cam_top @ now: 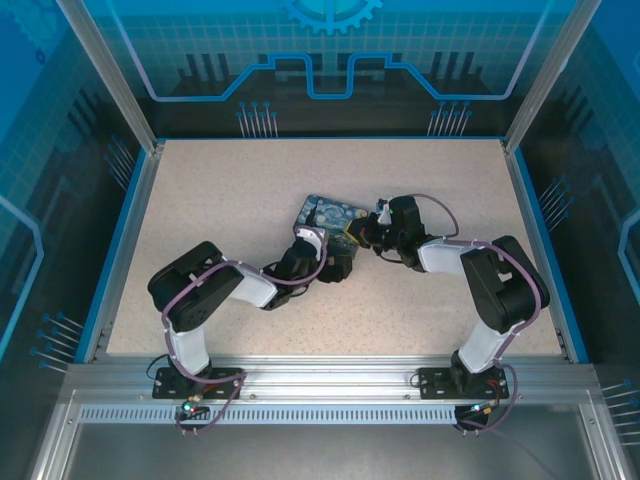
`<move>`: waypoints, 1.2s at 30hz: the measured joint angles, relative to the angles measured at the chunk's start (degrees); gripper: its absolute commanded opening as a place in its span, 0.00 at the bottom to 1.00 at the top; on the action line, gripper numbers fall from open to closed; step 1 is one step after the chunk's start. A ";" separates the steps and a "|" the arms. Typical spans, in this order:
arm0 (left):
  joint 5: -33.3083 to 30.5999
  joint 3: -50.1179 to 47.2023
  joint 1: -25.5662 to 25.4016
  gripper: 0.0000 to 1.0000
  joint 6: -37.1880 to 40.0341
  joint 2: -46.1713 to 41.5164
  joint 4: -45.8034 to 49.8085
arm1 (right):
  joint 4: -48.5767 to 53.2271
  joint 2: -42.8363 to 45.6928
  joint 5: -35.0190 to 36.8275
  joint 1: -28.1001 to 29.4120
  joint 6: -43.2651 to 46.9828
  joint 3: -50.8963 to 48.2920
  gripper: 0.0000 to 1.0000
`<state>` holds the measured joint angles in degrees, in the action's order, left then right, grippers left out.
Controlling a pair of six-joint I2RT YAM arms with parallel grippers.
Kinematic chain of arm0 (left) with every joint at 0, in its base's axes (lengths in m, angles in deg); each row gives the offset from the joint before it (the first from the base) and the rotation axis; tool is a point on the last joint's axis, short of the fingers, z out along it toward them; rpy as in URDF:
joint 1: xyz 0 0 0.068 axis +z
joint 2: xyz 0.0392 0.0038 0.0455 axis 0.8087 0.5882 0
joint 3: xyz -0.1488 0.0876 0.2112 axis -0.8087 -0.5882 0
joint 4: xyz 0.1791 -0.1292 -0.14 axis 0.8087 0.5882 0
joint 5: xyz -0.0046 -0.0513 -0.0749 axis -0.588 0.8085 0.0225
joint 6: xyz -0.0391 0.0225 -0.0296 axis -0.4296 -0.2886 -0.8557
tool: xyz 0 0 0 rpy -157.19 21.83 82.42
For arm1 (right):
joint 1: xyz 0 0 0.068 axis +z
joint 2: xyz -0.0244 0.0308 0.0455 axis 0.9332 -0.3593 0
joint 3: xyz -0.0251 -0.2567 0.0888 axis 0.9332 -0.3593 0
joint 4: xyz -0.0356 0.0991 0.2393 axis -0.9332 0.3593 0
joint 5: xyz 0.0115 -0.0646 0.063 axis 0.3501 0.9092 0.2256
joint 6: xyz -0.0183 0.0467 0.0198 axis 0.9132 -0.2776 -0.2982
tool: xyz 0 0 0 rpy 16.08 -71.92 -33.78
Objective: Unlock a padlock with a key
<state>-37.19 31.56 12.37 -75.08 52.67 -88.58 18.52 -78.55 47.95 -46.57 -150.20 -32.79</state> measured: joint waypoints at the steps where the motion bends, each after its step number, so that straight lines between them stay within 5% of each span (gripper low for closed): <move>1: 1.88 -0.02 0.31 0.94 -0.92 0.17 -1.03 | 0.02 0.00 0.00 -0.04 0.02 0.00 0.00; 13: 10.25 -2.38 3.69 0.90 -11.54 3.30 -13.99 | 0.04 0.00 0.00 -0.33 0.22 0.00 0.00; 20: 10.91 -5.16 4.63 0.76 -16.65 6.19 -23.63 | 0.09 0.00 -0.02 -0.42 0.24 0.00 0.00; 36: 11.23 -9.46 4.63 0.66 -20.76 6.23 -29.11 | 0.11 0.00 -0.24 -0.57 0.24 0.00 0.00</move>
<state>-25.95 22.10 17.00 -95.85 58.90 -117.69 18.63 -78.55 47.71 -47.14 -149.96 -32.79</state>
